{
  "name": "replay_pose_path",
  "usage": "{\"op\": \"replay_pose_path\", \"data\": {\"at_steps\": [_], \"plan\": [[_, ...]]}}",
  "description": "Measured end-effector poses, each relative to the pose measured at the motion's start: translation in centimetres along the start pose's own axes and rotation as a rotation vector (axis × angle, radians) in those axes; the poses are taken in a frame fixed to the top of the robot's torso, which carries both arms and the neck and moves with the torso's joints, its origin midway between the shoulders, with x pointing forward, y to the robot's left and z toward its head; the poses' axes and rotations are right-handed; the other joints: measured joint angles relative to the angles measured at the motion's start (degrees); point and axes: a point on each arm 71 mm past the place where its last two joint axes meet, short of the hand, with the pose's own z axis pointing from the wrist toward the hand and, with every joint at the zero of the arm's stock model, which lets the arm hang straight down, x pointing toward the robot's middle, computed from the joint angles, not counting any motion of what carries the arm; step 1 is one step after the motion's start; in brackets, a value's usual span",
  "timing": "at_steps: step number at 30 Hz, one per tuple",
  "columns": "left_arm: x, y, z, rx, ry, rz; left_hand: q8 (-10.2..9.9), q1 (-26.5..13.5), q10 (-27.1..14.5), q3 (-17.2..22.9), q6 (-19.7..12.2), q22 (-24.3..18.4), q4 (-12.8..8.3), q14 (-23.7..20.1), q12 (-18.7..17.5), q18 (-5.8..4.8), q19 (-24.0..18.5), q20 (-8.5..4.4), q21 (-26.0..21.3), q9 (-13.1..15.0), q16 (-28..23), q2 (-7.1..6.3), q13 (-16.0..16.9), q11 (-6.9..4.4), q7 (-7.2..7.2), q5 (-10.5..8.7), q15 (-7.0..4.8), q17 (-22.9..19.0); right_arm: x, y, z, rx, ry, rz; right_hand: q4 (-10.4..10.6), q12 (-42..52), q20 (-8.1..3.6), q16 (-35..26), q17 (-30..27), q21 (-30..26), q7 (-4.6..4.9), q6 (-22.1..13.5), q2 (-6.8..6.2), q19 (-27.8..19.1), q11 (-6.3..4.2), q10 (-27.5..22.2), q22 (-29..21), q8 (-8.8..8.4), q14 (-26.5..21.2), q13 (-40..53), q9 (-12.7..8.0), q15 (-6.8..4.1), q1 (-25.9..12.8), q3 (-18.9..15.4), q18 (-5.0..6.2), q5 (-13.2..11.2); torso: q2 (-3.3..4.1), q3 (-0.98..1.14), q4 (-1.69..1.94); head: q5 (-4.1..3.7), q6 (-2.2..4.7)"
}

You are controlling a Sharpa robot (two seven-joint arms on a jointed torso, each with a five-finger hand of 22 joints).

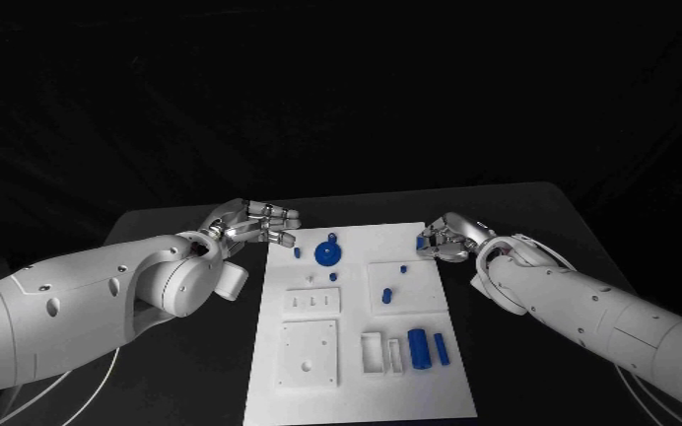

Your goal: Assemble the parts on the task board

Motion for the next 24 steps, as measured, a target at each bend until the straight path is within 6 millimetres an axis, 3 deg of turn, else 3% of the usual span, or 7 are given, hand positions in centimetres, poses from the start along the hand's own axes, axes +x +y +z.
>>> {"op": "replay_pose_path", "data": {"at_steps": [5, 10, 15, 20, 21, 23, 24], "plan": [[0.0, 0.0, 0.0, 0.0, 0.001, 0.0, 0.0, 0.0, 0.0, 0.0, 0.0, 0.0, 0.0, 0.0, 0.0, 0.0, 0.0, 0.0, 0.2, 0.0, 0.0, 0.0, 0.0, 0.0, 0.0, 0.0, 0.0, 0.0, 0.0, 0.2, 0.0, 0.0, -0.007, 0.009, 0.0, 0.0, -0.21, 0.2, 0.2, 0.0, -0.44, 1.6, 0.7, -0.2, -0.35, -0.1, 0.0, -0.22, 0.0, 0.1, 0.0, -0.03, -0.1, 1.4, 0.0, -2.8, 0.01, 0.02, 0.0, 0.0, -0.1], [0.0, 0.0, 0.0, 0.0, 0.002, 0.001, 0.0, 0.0, 0.5, 0.0, 0.0, 0.0, 0.0, 0.0, 0.0, 0.0, 0.0, 0.0, 0.2, 0.0, 0.0, 0.0, 0.0, -0.23, 0.0, 0.0, 0.0, 0.0, 0.0, 0.6, 0.0, -0.006, -0.018, 0.02, 0.0, 0.2, -0.41, 0.5, 0.5, 0.2, -0.95, 2.5, 0.93, 0.0, -0.53, 0.1, 0.0, -0.15, 0.2, 0.2, 0.1, -0.24, -0.3, 1.5, 0.0, -2.9, -0.02, 0.02, -0.03, 0.08, -0.16], [0.0, 0.0, 0.0, -0.002, 0.005, 0.006, 0.0, 0.0, 2.0, 0.1, 0.2, 0.3, 0.1, 0.1, 0.0, 0.0, 0.0, 0.0, 0.7, 0.0, 0.3, 0.0, 0.0, -0.91, -0.23, 0.0, -0.09, 0.1, -0.2, 1.3, -0.1, -0.013, -0.03, 0.031, -0.3, 0.2, -0.62, 0.7, 0.8, 0.2, -0.81, 2.9, 1.05, -0.2, -0.62, 0.2, 0.0, -0.12, 0.2, 0.2, 0.1, -0.24, -0.3, 1.7, 0.0, -2.9, -0.09, 0.03, -0.16, 0.26, -0.06], [0.0, 0.1, 0.0, -0.014, 0.011, 0.023, 0.0, -1.2, 9.8, -0.3, 1.1, 2.9, 1.5, 7.4, 0.0, 0.0, 5.0, -3.28, 5.9, 0.0, 8.7, 0.9, 0.1, -3.7, -1.14, 0.0, -3.68, 4.6, -0.6, 2.7, -0.2, -0.04, -0.033, 0.044, 0.0, 0.2, -0.61, 0.8, 0.9, 0.2, -0.91, 3.0, 1.23, -0.2, -0.61, 0.2, 0.0, -0.12, 0.2, 0.2, 0.2, -0.24, -0.2, 1.9, 0.0, -2.9, -0.27, -0.07, -0.43, 0.46, 0.28], [0.0, 0.1, 0.0, -0.019, 0.012, 0.028, 0.0, -1.5, 11.9, -0.7, 1.3, 4.1, 2.0, 8.6, 0.0, -0.11, 6.2, -4.35, 7.8, 0.0, 12.6, 0.74, 0.3, -4.45, -1.3, 0.0, -4.64, 7.1, -0.7, 3.1, -0.1, -0.046, -0.033, 0.046, 0.0, 0.2, -0.61, 0.8, 0.9, 0.2, -0.91, 3.0, 1.36, -0.2, -0.61, 0.2, 0.0, -0.12, 0.2, 0.2, 0.2, -0.24, -0.3, 1.9, 0.0, -2.9, -0.33, -0.1, -0.49, 0.51, 0.34], [0.1, 0.2, 0.2, -0.033, 0.016, 0.04, 0.0, -3.1, 15.7, -1.5, 2.2, 6.4, 3.4, 9.2, 0.8, -1.36, 8.2, -5.98, 11.5, 0.1, 20.6, 0.66, 0.6, -5.77, -2.18, -0.01, -6.11, 12.4, -0.9, 4.0, 0.0, -0.063, -0.031, 0.05, 0.3, 0.2, -1.03, 0.8, 1.1, 0.2, -0.92, 3.1, 1.44, -0.2, -0.61, 0.2, 0.0, -0.13, 0.2, 0.2, 0.2, -0.24, -0.4, 1.5, 0.0, -2.9, -0.52, -0.18, -0.65, 0.62, 0.41], [0.1, 0.2, 0.3, -0.04, 0.018, 0.045, 0.0, -3.7, 16.8, -2.4, 2.9, 8.6, 4.3, 9.2, 2.6, -1.36, 9.4, -7.17, 15.0, 0.2, 27.8, 0.5, 1.3, -6.7, -2.91, -0.22, -7.26, 17.4, -0.9, 4.4, 0.0, -0.071, -0.03, 0.051, 0.3, 0.2, -1.03, 0.8, 1.2, 0.2, -0.93, 3.1, 1.44, -0.2, -0.61, 0.2, 0.0, -0.13, 0.2, 0.2, 0.2, -0.24, -0.4, 1.3, 0.0, -2.9, -0.62, -0.22, -0.72, 0.68, 0.44]]}}
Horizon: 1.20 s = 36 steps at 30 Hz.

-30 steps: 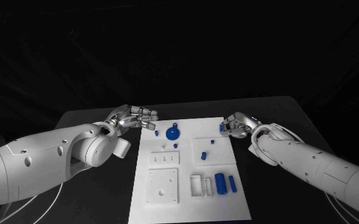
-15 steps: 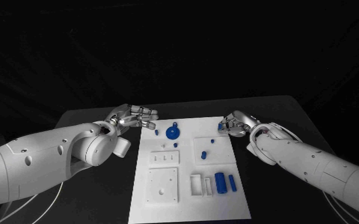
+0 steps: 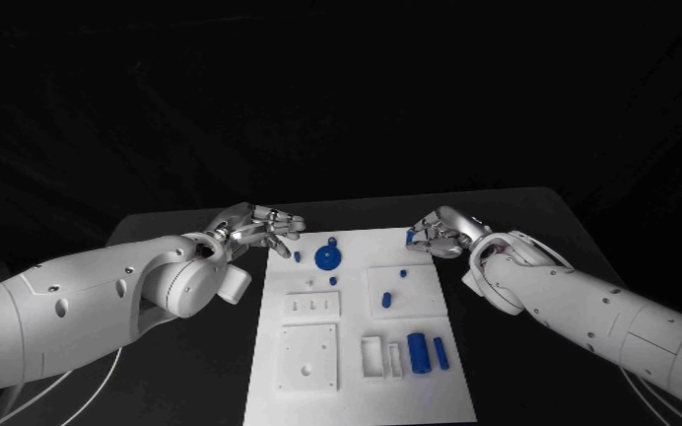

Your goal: Assemble the parts on the task board

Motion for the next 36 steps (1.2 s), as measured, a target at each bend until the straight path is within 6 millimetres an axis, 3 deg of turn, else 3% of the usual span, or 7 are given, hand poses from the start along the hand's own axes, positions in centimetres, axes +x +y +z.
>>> {"op": "replay_pose_path", "data": {"at_steps": [5, 7, 11, 17, 26, 32, 36], "plan": [[0.3, 0.0, 0.7, -0.054, 0.021, 0.037, 0.0, -3.2, 0.6, -3.8, 1.9, 7.9, 2.5, -1.0, 15.6, 0.01, 0.1, -2.87, 11.4, 0.2, 20.7, -0.12, 6.3, -2.32, -1.31, -0.34, -2.53, 13.1, 0.1, 2.2, 0.3, -0.039, 0.016, 0.002, 0.4, 0.0, 0.0, 0.0, 0.1, 0.0, -0.01, 0.0, 0.0, 0.0, 0.0, 0.0, 0.0, -0.03, 0.0, 0.1, 0.0, 0.0, 0.0, -0.4, 0.0, 0.0, -0.6, -0.24, -0.26, 0.51, 0.09], [0.5, -0.1, 1.1, -0.083, 0.034, 0.055, 0.0, -4.1, 0.6, -4.4, 2.1, 10.7, 3.5, -1.5, 19.5, 0.0, -1.1, -3.06, 15.0, 0.3, 25.4, -0.32, 7.8, -2.59, -1.53, -0.34, -2.87, 15.7, 0.3, 3.2, 0.4, -0.054, 0.026, -0.001, 0.7, 0.0, 0.0, 0.0, 0.2, 0.0, -0.01, 0.0, 0.0, 0.0, 0.0, 0.0, 0.0, -0.03, 0.0, 0.1, 0.0, -0.03, 0.0, -0.7, 0.0, 0.0, -0.88, -0.35, -0.31, 0.67, 0.03], [1.2, -0.2, 2.0, -0.141, 0.067, 0.09, 0.0, -4.6, 0.6, -3.6, 2.6, 13.9, 4.8, -1.7, 23.1, 0.0, -2.8, -3.17, 19.0, 0.6, 30.5, -0.81, 9.1, -2.84, -1.59, -0.34, -3.06, 18.8, 0.8, 4.8, 0.7, -0.07, 0.044, -0.009, 1.1, 0.0, 0.01, 0.0, 0.4, 0.0, -0.01, 0.0, 0.0, 0.0, -0.12, 0.1, 0.0, -0.04, 0.2, 0.2, 0.0, -0.2, 0.0, -1.1, 0.0, 0.0, -1.42, -0.54, -0.34, 1.24, -0.15], [2.6, -0.2, 3.2, -0.229, 0.122, 0.152, 0.0, -5.7, 0.6, -2.9, 2.6, 15.2, 6.2, -1.7, 24.1, 0.0, -3.0, -2.97, 20.0, 0.7, 32.7, -1.83, 9.3, -2.84, -1.59, -0.34, -3.06, 19.2, 2.1, 7.6, 1.0, -0.093, 0.075, -0.03, 1.8, -0.3, 0.01, 0.0, 0.4, 0.0, -0.01, 0.0, -0.34, 0.0, -0.19, 0.2, 0.0, -0.09, 0.2, 0.2, 0.0, -0.2, -0.3, 0.2, 0.0, -0.2, -1.98, -0.74, -0.4, 1.93, -0.38], [4.2, -0.1, 4.3, -0.314, 0.171, 0.231, 0.1, -10.5, 0.6, -1.3, 4.8, 16.0, 11.5, -1.7, 24.3, 0.01, -3.0, -2.97, 19.8, 2.5, 33.2, -5.86, 9.4, -2.82, -2.52, -1.12, -3.06, 18.3, 3.3, 10.2, 1.2, -0.11, 0.108, -0.062, 2.1, -0.3, 0.01, -0.3, 0.6, 0.0, 0.0, 0.0, -0.83, 0.0, -0.19, 0.2, 0.0, -0.16, 0.2, 0.3, 0.0, -0.2, -0.3, 0.4, 0.0, -0.2, -2.2, -0.88, -0.43, 2.12, -0.46], [4.8, -0.1, 4.5, -0.34, 0.192, 0.269, 0.4, -10.9, 0.6, 0.0, 7.1, 16.8, 13.7, -2.0, 24.7, 0.01, -3.0, -2.97, 19.5, 9.4, 33.9, -7.54, 9.3, -2.81, -3.36, -1.11, -3.29, 18.4, 4.1, 11.5, 1.1, -0.129, 0.134, -0.075, 2.3, -0.6, 0.02, -0.3, 0.6, 0.0, 0.01, 0.0, -0.89, 0.0, -0.19, 0.2, 0.0, 0.0, 0.2, 0.3, 0.0, -0.2, -0.2, 0.6, 0.01, -0.2, -2.2, -0.86, -0.5, 2.11, -0.46], [4.9, 0.0, 4.6, -0.347, 0.194, 0.287, 0.3, -11.0, 0.5, 0.2, 6.5, 17.8, 15.1, -2.2, 24.8, 0.0, -2.9, -3.08, 18.5, 16.8, 33.9, -8.24, 9.2, -2.82, -3.68, -1.11, -3.47, 18.0, 4.4, 12.1, 1.1, -0.138, 0.15, -0.081, 2.5, -0.6, 0.02, -0.3, 0.7, 0.0, 0.05, -0.1, -0.89, 0.0, -0.19, 0.2, 0.0, 0.0, 0.2, 0.3, 0.0, -0.19, -0.2, 0.4, 0.01, -0.2, -2.2, -0.86, -0.5, 2.19, -0.47]]}}
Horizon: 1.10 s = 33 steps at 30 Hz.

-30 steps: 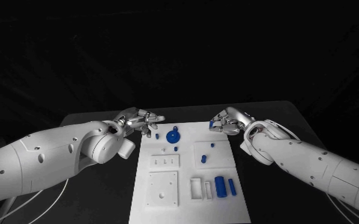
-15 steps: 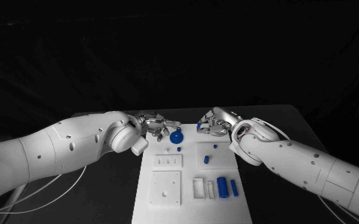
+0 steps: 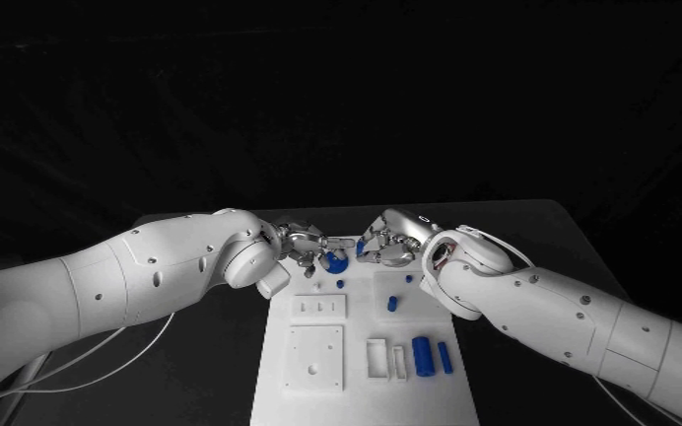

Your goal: Assemble the parts on the task board

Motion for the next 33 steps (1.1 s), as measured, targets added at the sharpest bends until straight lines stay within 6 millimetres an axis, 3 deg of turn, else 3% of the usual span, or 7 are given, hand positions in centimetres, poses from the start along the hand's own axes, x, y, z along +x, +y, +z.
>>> {"op": "replay_pose_path", "data": {"at_steps": [6, 14, 23, 28, 29, 31, 33], "plan": [[0.2, -0.1, 0.2, -0.005, -0.002, 0.019, 0.0, -0.3, 0.0, 0.0, -1.3, 0.9, 0.6, 0.0, 0.0, 0.0, 0.0, 0.0, -0.4, 2.3, 0.2, -0.28, 0.0, 0.0, 0.33, 0.0, 0.0, -0.5, 0.3, 0.6, 0.1, -0.01, 0.019, -0.005, 0.0, 0.0, 0.0, 0.0, 0.0, 0.0, 0.02, 0.0, 0.0, 0.0, 0.0, 0.0, 0.0, 0.0, 0.0, 0.0, 0.0, 0.0, 0.0, 0.0, 0.0, 0.0, 0.0, -0.02, 0.1, 0.04, -0.05], [0.6, -0.5, 0.4, -0.005, 0.004, 0.036, 0.0, -0.3, 0.0, -0.2, -2.1, 2.7, 0.5, -0.2, 0.0, 0.0, 0.2, -0.2, -1.7, -0.2, 0.3, -0.28, 0.0, 0.01, 0.54, 0.0, 0.19, -1.0, 0.6, 1.4, 0.3, -0.024, 0.036, -0.008, 0.2, 0.0, 0.0, -0.1, 0.0, -0.1, 0.03, 0.0, -0.07, 0.0, 0.0, 0.0, 0.0, -0.03, 0.0, 0.0, 0.0, 0.0, -0.1, -0.2, 0.0, 0.0, 0.02, -0.05, 0.08, 0.14, -0.14], [0.7, -0.6, 0.5, -0.012, 0.004, 0.049, 0.0, 0.5, 0.0, 0.1, -2.1, 3.4, -0.6, -0.2, 0.0, 0.0, 0.2, -0.2, -2.0, -0.4, 0.6, 0.49, 0.1, 0.01, 0.54, 0.0, 0.19, -1.0, 0.8, 1.7, 0.3, -0.027, 0.048, -0.013, 0.2, 0.0, 0.0, -0.2, 0.1, -0.2, 0.04, 0.0, -0.07, 0.0, 0.01, 0.0, 0.0, -0.04, 0.0, 0.0, 0.0, 0.0, -0.1, -0.3, 0.0, 0.0, 0.02, -0.06, 0.07, -0.05, -0.19], [0.8, -0.6, 0.6, -0.018, 0.009, 0.056, 0.0, 0.8, 0.0, -0.2, -2.1, 4.0, -3.5, -0.2, 0.0, 0.0, 0.2, -0.2, -2.5, -0.4, 0.6, 3.43, 0.1, 0.02, 0.54, 0.0, 0.2, -1.0, 0.9, 1.8, 0.3, -0.027, 0.056, -0.016, 0.6, 0.0, 0.01, -0.2, 0.1, -0.2, 0.11, -0.1, -0.07, 0.0, 0.01, 0.0, 0.0, -0.05, 0.0, 0.0, 0.0, 0.0, -0.1, -0.3, 0.0, 0.0, 0.03, -0.07, 0.07, -0.1, -0.23], [0.8, -0.6, 0.6, -0.018, 0.01, 0.056, 0.0, 1.0, 0.0, -0.5, -2.1, 4.1, -4.6, -0.3, 0.0, 0.0, 0.2, -0.2, -2.7, -0.4, 0.6, 4.56, 0.1, 0.02, 0.5, 0.65, 0.32, -1.0, 0.9, 1.8, 0.3, -0.027, 0.057, -0.017, 0.6, 0.0, 0.01, -0.2, 0.1, -0.2, 0.11, -0.1, -0.07, 0.0, 0.01, 0.0, 0.0, -0.05, 0.0, 0.0, 0.0, 0.0, -0.1, -0.3, 0.0, 0.0, 0.03, -0.08, 0.07, -0.1, -0.23], [0.8, -0.6, 0.6, -0.019, 0.012, 0.057, 0.0, 1.6, 0.0, -1.5, -1.9, 4.5, -7.4, -0.5, 0.0, 0.0, 0.2, -0.2, -3.0, -0.2, 0.6, 8.08, 0.1, 0.02, 0.33, 3.95, 0.28, -1.2, 1.0, 1.8, 0.4, -0.027, 0.06, -0.019, 0.6, 0.0, 0.01, -0.2, 0.1, -0.2, 0.11, -0.1, -0.07, 0.0, 0.01, 0.0, 0.0, -0.06, 0.0, 0.0, 0.0, 0.0, -0.1, -0.3, 0.0, 0.0, 0.04, -0.09, 0.06, -0.13, -0.24], [0.8, -0.5, 0.6, -0.02, 0.014, 0.057, 0.0, 2.4, 0.0, -1.7, -1.9, 4.7, -9.1, -0.6, 0.0, 0.0, 0.2, -0.2, -3.0, 0.0, 0.6, 9.96, 0.1, 0.02, 0.33, 5.42, 0.2, -1.3, 1.0, 1.8, 0.4, -0.027, 0.062, -0.02, 0.6, 0.0, 0.01, -0.2, 0.1, -0.2, 0.11, -0.1, -0.07, 0.0, 0.01, 0.0, 0.0, -0.06, 0.0, 0.0, 0.0, 0.0, -0.1, -0.3, 0.0, 0.0, 0.04, -0.08, 0.04, -0.15, -0.26]]}}
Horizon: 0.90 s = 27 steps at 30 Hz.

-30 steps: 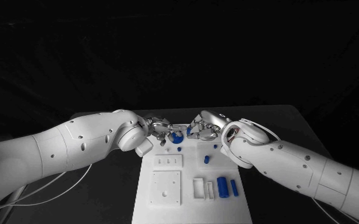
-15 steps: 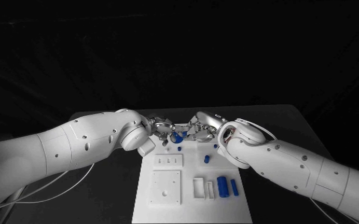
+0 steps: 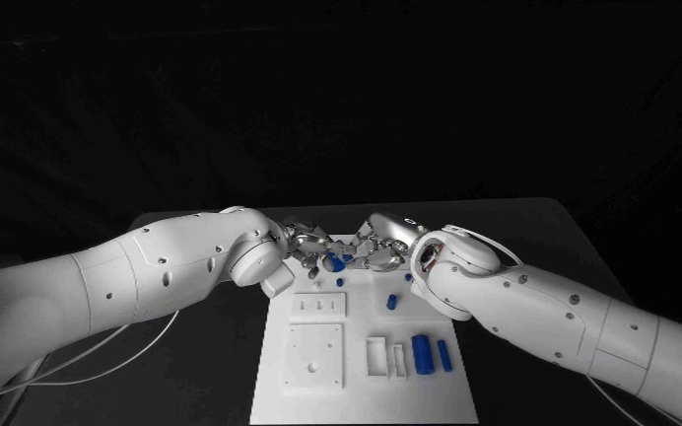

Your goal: Assemble the parts on the task board

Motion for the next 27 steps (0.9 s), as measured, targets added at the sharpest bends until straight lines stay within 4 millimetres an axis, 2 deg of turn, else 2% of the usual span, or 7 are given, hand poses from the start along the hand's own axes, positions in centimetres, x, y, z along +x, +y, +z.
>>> {"op": "replay_pose_path", "data": {"at_steps": [5, 13, 16, 18, 21, 24, 27], "plan": [[0.06, -0.02, 0.02, 0.0, 0.004, 0.0, -0.3, 1.5, 0.0, -0.6, 0.2, 0.5, -3.3, 0.0, -0.2, 0.0, 0.0, 0.0, -0.4, 0.1, 0.0, 2.25, 0.0, 0.0, -0.16, 1.73, 0.0, -0.2, 0.05, 0.02, 0.02, 0.001, 0.003, -0.002, 0.0, 0.0, 0.0, 0.0, 0.1, 0.0, 0.0, 0.0, 0.0, 0.0, 0.0, 0.0, 0.0, -0.02, 0.0, 0.0, 0.0, 0.0, 0.0, 0.0, 0.0, 0.0, -0.01, 0.02, 0.0, -0.05, -0.04], [0.13, -0.08, 0.03, 0.003, 0.007, -0.002, -0.4, 3.0, 0.0, 0.0, 0.5, 1.3, -6.7, -0.3, -0.2, -0.01, 0.0, 0.0, -0.9, 0.6, 0.0, 4.51, 0.0, 0.0, -0.39, 3.25, -0.09, -0.2, 0.13, 0.01, 0.03, 0.003, 0.009, -0.005, 0.0, -0.2, 0.0, -0.3, 0.1, 0.0, 0.01, 0.0, 0.0, 0.0, 0.0, 0.0, 0.0, -0.14, 0.0, 0.0, 0.0, 0.0, 0.0, 0.0, 0.0, 0.0, -0.01, 0.01, 0.03, -0.08, -0.04], [0.17, -0.09, 0.03, 0.005, 0.009, -0.004, -0.4, 3.1, 0.0, 1.4, 0.6, 1.7, -8.3, -0.4, -0.6, 0.0, 0.0, 0.0, -1.1, 0.4, 0.0, 5.33, -0.1, 0.0, -0.18, 6.64, -0.19, -0.4, 0.17, 0.0, 0.03, 0.004, 0.011, -0.006, 0.0, -0.2, 0.0, -0.3, 0.0, 0.0, 0.02, 0.0, -0.07, 0.0, 0.0, 0.0, 0.0, 0.04, 0.0, 0.0, 0.0, 0.0, -0.1, 0.0, 0.0, 0.0, -0.02, 0.01, 0.02, -0.03, -0.03], [0.23, -0.12, 0.02, 0.006, 0.01, -0.007, -0.4, 2.4, 0.0, 3.0, -0.2, 2.3, -9.9, -0.4, -0.7, 0.0, 0.0, 0.0, -1.3, 0.4, 0.0, 6.0, 0.0, 0.0, 0.19, 8.03, -0.19, -0.5, 0.19, -0.02, 0.03, 0.005, 0.012, -0.007, 0.0, -0.2, 0.0, -0.3, 0.0, 0.0, 0.08, -0.1, -0.07, 0.0, 0.01, 0.0, 0.0, 0.06, 0.0, 0.0, 0.0, 0.0, -0.1, 0.0, 0.0, 0.0, -0.02, 0.01, 0.01, -0.02, -0.02], [0.26, -0.12, 0.02, 0.007, 0.012, -0.01, -0.4, 2.2, 0.0, 3.3, -0.4, 2.8, -10.2, -0.5, -0.7, -0.01, 0.0, 0.0, -1.6, 0.4, 0.0, 6.25, 0.0, 0.0, 0.18, 9.34, -0.12, -0.6, 0.2, -0.03, 0.02, 0.005, 0.012, -0.007, 0.0, -0.2, 0.0, -0.3, 0.0, -0.3, 0.01, 0.0, -0.15, 0.0, 0.01, 0.0, 0.0, 0.07, 0.0, 0.0, 0.0, 0.01, -0.2, 0.0, 0.0, 0.0, -0.02, 0.01, -0.01, -0.01, -0.02], [0.29, -0.13, 0.03, 0.007, 0.014, -0.011, -0.4, 1.9, 0.0, 3.5, -0.4, 3.4, -10.4, -0.5, -1.0, 0.0, 0.0, 0.0, -2.1, 0.4, 0.0, 6.45, 0.1, 0.0, 0.21, 9.8, -0.12, -0.8, 0.21, -0.04, 0.02, 0.006, 0.012, -0.008, 0.0, -0.2, 0.0, -0.3, 0.0, -0.3, -0.04, 0.0, -0.15, 0.0, 0.01, 0.0, 0.0, 0.07, 0.0, 0.0, 0.0, 0.01, -0.2, 0.0, 0.0, 0.0, -0.02, 0.01, 0.0, -0.08, -0.05], [0.31, -0.14, 0.04, 0.007, 0.014, -0.011, -0.4, 1.3, 0.0, 3.6, -0.4, 3.7, -10.5, -0.5, -1.1, 0.0, 0.0, 0.01, -2.2, 0.4, 0.0, 6.13, 0.1, 0.0, 0.21, 11.62, -0.12, -1.0, 0.21, -0.04, 0.02, 0.006, 0.012, -0.008, 0.0, -0.2, 0.0, -0.3, 0.0, -0.3, -0.04, 0.0, -0.22, 0.0, 0.01, 0.0, 0.0, 0.07, 0.0, 0.0, 0.0, 0.01, -0.2, 0.0, 0.0, 0.0, -0.01, 0.02, 0.01, -0.12, -0.13]]}}
